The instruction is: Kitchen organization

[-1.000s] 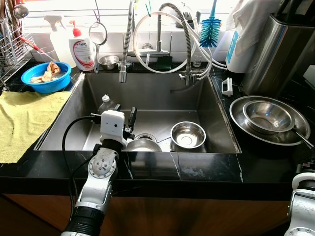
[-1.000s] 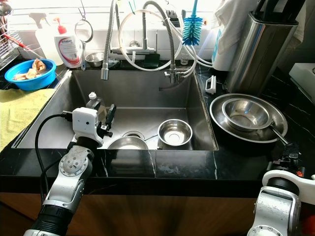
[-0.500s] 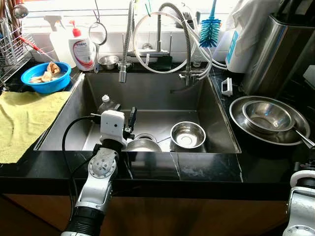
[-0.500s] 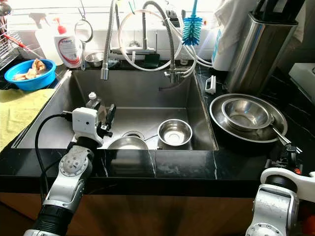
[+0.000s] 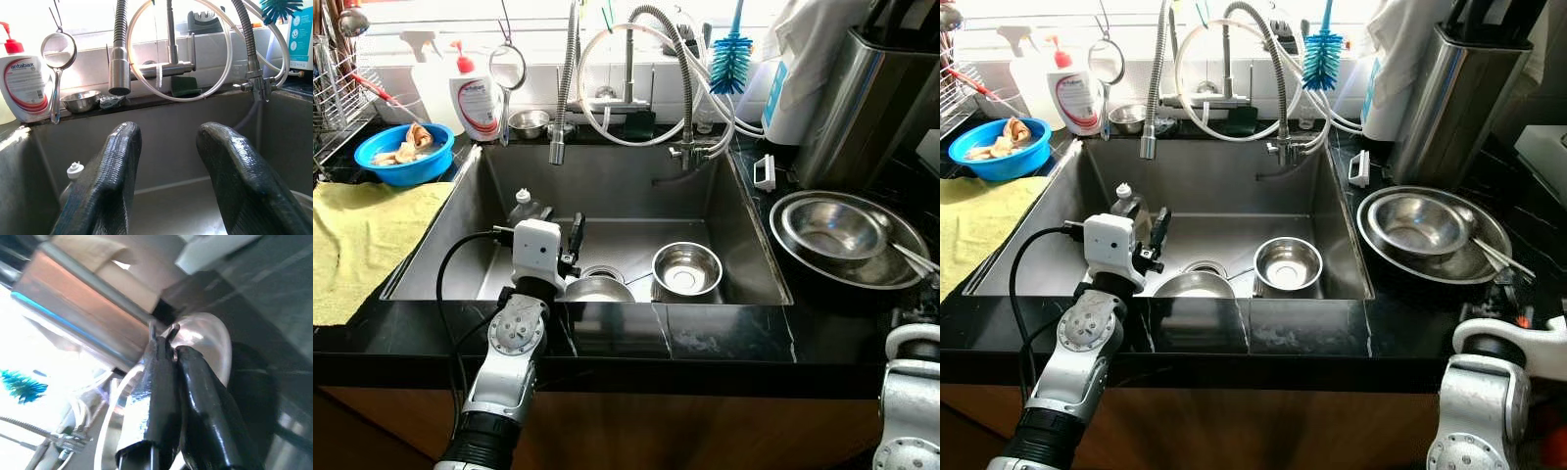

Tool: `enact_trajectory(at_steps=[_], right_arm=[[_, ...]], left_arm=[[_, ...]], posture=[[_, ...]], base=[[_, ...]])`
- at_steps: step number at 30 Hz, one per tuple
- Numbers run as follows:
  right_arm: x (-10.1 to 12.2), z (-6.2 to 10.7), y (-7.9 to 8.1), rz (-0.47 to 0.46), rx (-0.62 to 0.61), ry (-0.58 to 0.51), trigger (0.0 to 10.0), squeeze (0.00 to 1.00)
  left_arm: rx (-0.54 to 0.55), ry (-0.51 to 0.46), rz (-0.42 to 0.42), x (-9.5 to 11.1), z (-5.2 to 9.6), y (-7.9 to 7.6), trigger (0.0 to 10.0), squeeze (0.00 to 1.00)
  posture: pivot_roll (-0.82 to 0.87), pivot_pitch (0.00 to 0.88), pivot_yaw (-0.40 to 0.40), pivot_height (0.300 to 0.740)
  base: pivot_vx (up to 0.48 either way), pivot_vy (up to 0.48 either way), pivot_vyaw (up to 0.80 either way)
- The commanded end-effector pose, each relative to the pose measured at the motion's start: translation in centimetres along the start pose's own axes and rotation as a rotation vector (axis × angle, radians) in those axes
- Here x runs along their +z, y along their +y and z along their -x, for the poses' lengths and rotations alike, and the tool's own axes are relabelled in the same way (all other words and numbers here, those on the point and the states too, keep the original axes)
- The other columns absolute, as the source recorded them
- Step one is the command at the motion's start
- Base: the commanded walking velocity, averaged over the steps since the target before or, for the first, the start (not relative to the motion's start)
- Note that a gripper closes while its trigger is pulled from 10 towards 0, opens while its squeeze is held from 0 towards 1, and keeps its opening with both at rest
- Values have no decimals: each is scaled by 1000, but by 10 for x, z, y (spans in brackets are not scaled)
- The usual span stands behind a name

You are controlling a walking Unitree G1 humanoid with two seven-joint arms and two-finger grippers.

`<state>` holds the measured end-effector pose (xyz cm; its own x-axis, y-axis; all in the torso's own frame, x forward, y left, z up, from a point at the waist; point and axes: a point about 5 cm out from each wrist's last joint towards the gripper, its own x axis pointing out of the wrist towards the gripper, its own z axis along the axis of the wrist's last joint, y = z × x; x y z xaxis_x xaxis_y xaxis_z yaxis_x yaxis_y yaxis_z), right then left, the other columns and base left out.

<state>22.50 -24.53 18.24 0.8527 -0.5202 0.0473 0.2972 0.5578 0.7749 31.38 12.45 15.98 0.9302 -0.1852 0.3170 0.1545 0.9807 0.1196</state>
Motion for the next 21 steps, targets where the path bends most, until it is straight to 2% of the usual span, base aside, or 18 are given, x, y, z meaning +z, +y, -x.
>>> enact_trajectory(at_steps=[1, 9, 16, 21], right_arm=[[5, 1, 11, 29, 55, -20, 10000, 0], [6, 1, 14, 35, 64, -30, 10000, 0], [17, 0, 14, 31, 24, -92, 10000, 0], [23, -1, 20, 109, 30, -136, 10000, 0]], left_arm=[[-6, 15, -18, -2, 1, -1, 10000, 0], [-7, 12, -15, -1, 1, -1, 10000, 0], [-10, 11, -13, -1, 1, -2, 10000, 0], [-14, 10, -11, -1, 0, -3, 10000, 0]], posture=[[-169, 0, -1, 740], [-169, 0, -2, 740], [-172, 0, 2, 740], [-174, 0, 3, 740]], base=[[0, 0, 0], [0, 0, 0], [0, 0, 0], [0, 0, 0]])
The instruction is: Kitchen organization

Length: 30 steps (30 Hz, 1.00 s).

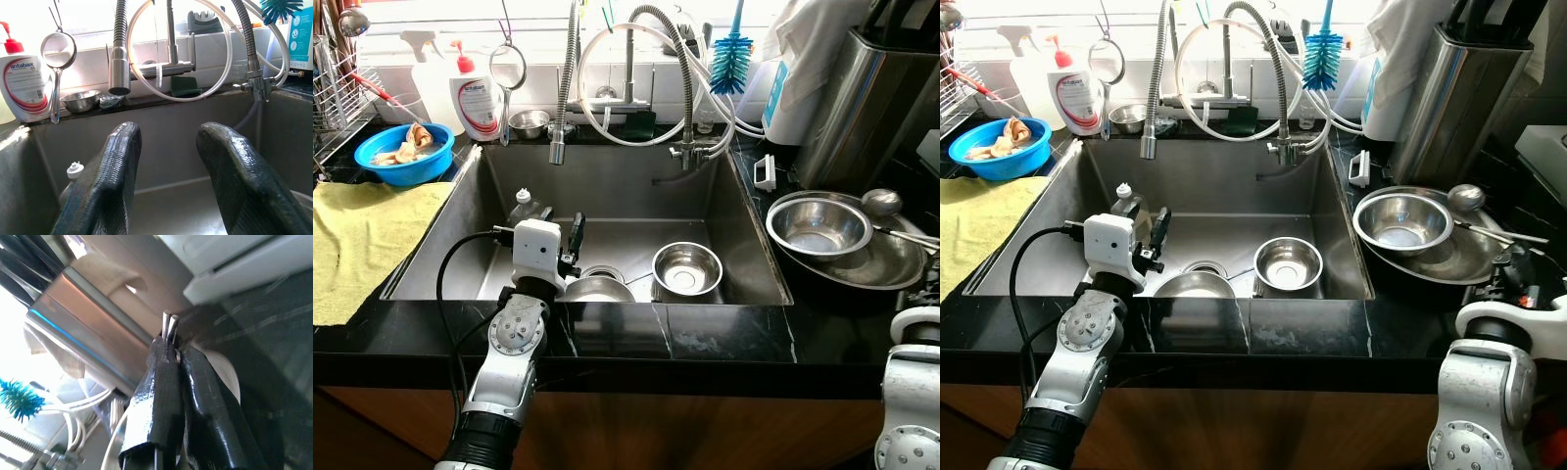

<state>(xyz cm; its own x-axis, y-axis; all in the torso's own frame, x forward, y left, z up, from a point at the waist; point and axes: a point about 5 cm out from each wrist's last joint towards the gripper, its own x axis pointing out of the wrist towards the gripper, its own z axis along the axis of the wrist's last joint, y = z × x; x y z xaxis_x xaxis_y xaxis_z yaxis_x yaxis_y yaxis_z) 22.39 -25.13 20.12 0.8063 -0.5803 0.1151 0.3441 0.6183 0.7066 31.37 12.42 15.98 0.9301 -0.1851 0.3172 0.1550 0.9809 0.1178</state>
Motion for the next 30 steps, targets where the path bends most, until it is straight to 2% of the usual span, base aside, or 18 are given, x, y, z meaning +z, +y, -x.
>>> enact_trajectory(at_steps=[1, 8, 10, 13, 21, 30], right_arm=[[9, 2, 8, 11, 24, -44, 10000, 0], [18, 3, 7, 101, -19, -108, 10000, 0], [28, 5, 7, 190, -47, -174, 10000, 0], [36, 7, 7, 221, -76, -218, 10000, 0], [30, 8, 10, 248, -72, -198, 10000, 0], [21, 8, 7, 260, -75, -153, 10000, 0]], left_arm=[[-14, 10, -12, -1, 0, -3, 10000, 0], [-16, 11, -10, -1, 0, -4, 10000, 0], [-16, 9, -9, -1, 0, -4, 10000, 0], [-16, 10, -8, -1, 0, -4, 10000, 0], [-20, 11, -3, -2, 1, -6, 10000, 0], [-19, 14, -5, -2, 2, -6, 10000, 0]], posture=[[-174, 0, 3, 740], [-175, 0, 5, 740], [-173, 0, 4, 740], [-179, 0, 6, 740], [-174, 0, 4, 740], [-174, 0, 3, 740]], base=[[0, 0, 0], [0, 0, 0], [0, 0, 0], [0, 0, 0], [0, 0, 0], [0, 0, 0]])
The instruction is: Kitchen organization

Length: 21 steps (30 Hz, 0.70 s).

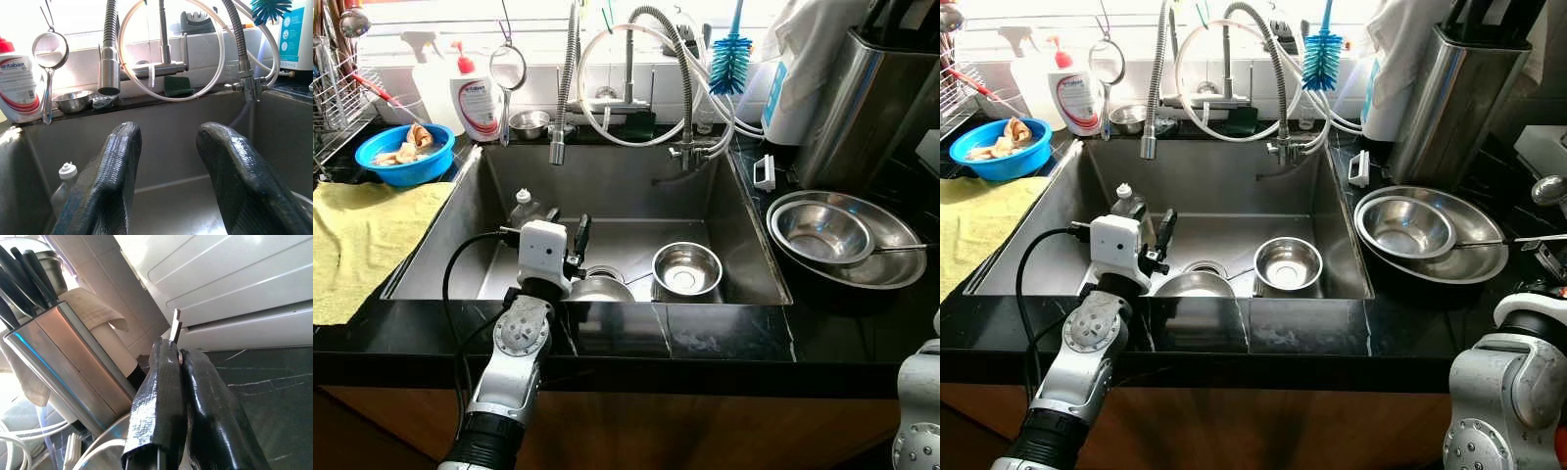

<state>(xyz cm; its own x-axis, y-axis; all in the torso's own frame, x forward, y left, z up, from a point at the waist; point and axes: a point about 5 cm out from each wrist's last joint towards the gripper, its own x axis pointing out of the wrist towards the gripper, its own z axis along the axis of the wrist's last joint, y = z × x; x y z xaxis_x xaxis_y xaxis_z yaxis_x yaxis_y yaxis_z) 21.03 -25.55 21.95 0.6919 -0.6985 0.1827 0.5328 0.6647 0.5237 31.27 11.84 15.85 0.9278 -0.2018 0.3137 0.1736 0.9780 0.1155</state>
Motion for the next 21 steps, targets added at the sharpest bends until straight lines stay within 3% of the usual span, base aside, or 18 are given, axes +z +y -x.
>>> enact_trajectory(at_steps=[1, 21], right_arm=[[0, 2, 1, 4, 12, 5, 10000, 0], [-23, -1, 0, 107, 22, 130, 10000, 0]], left_arm=[[-2, 12, -13, -2, 2, 0, 10000, 0], [-13, 28, -10, -5, 3, -3, 10000, 0]], posture=[[-174, 0, 3, 740], [-173, 0, 2, 740]], base=[[0, 0, 0], [0, 0, 0]])
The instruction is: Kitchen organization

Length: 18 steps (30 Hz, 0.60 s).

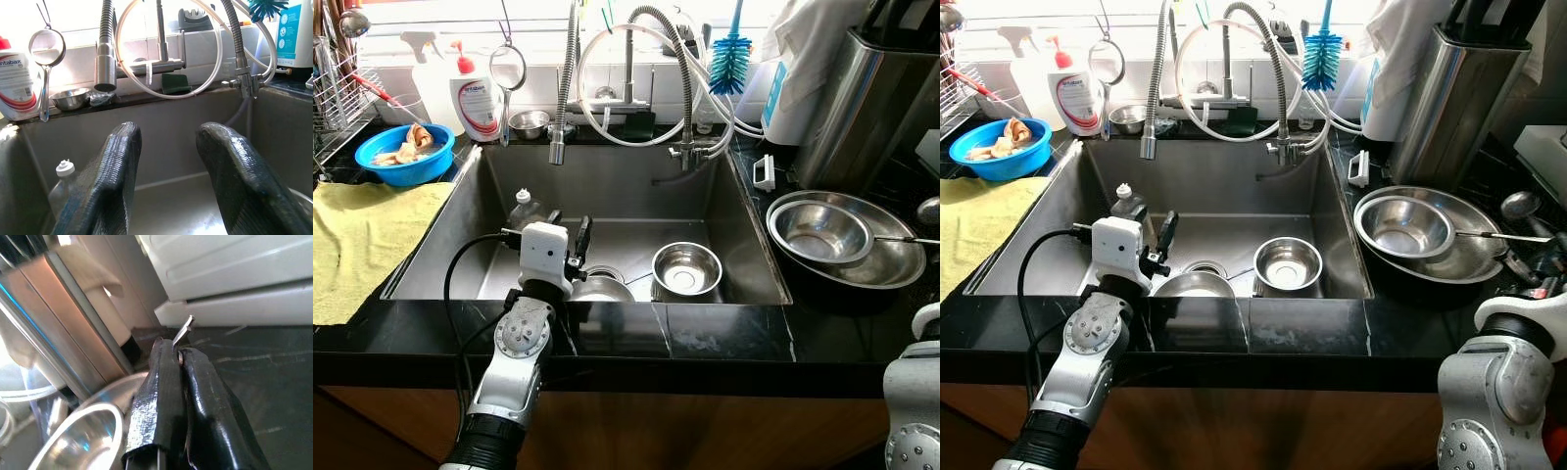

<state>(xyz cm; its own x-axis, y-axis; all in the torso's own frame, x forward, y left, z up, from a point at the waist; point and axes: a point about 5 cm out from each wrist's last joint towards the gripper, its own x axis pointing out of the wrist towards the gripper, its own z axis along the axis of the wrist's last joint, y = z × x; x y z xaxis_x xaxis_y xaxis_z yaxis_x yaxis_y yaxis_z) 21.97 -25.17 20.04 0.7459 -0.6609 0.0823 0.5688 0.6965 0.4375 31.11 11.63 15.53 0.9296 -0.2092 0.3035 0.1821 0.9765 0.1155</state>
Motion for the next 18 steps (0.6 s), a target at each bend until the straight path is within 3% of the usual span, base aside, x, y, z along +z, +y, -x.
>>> enact_trajectory(at_steps=[1, 6, 18], right_arm=[[-1, -1, 3, 10, 18, 10, 10000, 0], [-5, -4, 6, 66, 27, 31, 10000, 0], [12, -3, 19, 126, 78, -83, 10000, 0]], left_arm=[[-5, 18, -12, -2, 1, -1, 10000, 0], [-4, 19, -12, -2, 1, -1, 10000, 0], [-2, 18, -11, -1, 1, 0, 10000, 0]], posture=[[-171, 0, 2, 740], [-170, 0, 1, 740], [-170, 0, 0, 740]], base=[[0, 0, 0], [0, 0, 0], [0, 0, 0]])
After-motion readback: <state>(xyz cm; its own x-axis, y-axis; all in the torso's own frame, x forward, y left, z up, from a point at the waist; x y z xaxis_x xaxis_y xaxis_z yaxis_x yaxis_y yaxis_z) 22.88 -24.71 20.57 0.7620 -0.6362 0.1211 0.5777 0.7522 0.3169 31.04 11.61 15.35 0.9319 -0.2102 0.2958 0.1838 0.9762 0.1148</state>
